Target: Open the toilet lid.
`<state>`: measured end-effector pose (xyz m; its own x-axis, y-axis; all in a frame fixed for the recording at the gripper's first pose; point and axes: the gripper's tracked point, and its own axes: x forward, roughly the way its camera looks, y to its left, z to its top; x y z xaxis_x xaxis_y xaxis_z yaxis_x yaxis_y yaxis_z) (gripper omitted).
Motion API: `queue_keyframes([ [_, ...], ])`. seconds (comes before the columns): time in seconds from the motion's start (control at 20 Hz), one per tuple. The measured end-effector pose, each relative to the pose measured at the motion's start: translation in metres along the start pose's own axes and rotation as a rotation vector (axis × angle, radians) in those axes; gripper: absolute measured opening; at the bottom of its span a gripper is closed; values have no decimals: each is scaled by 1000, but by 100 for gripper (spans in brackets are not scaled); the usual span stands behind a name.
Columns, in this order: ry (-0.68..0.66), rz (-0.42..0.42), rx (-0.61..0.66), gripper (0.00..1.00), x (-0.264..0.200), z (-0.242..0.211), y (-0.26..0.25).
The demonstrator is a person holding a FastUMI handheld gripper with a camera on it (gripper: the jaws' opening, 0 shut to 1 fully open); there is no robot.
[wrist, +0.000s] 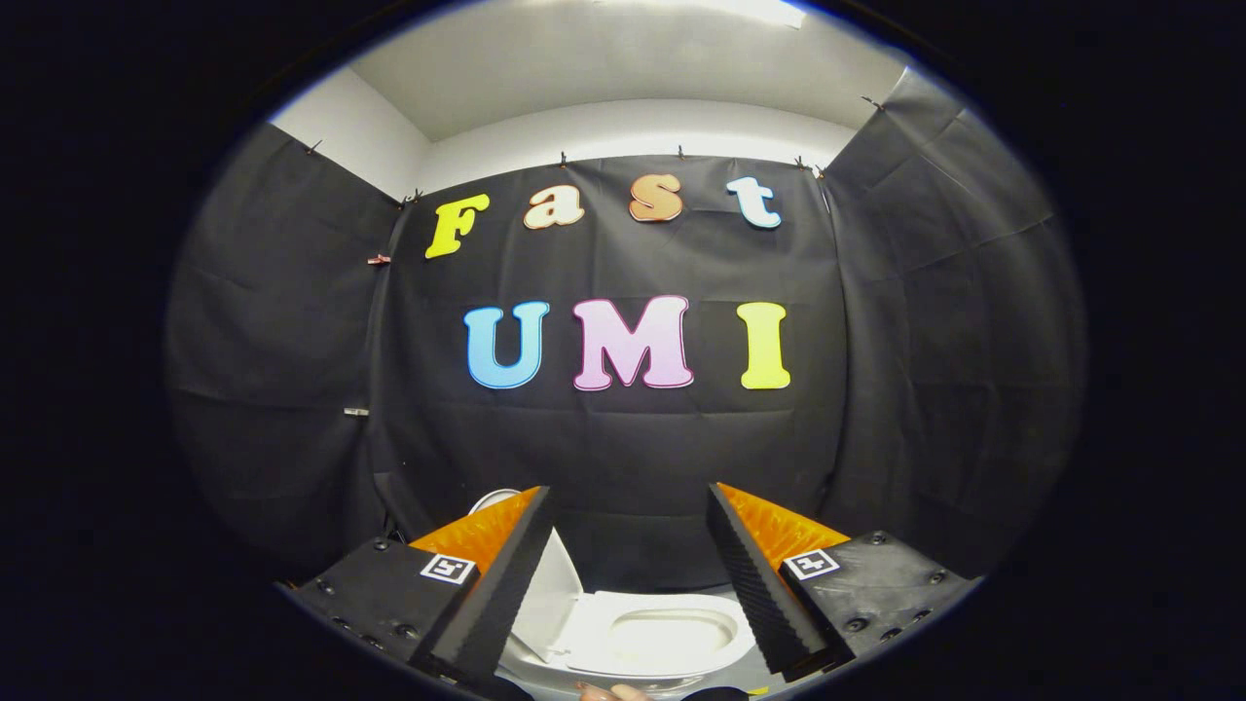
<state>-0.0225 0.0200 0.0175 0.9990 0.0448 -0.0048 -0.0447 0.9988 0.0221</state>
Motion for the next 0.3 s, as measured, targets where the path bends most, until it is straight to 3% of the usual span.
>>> queue_keyframes([
  [0.3, 2, -5, -1, 99, 0, 0, 0],
])
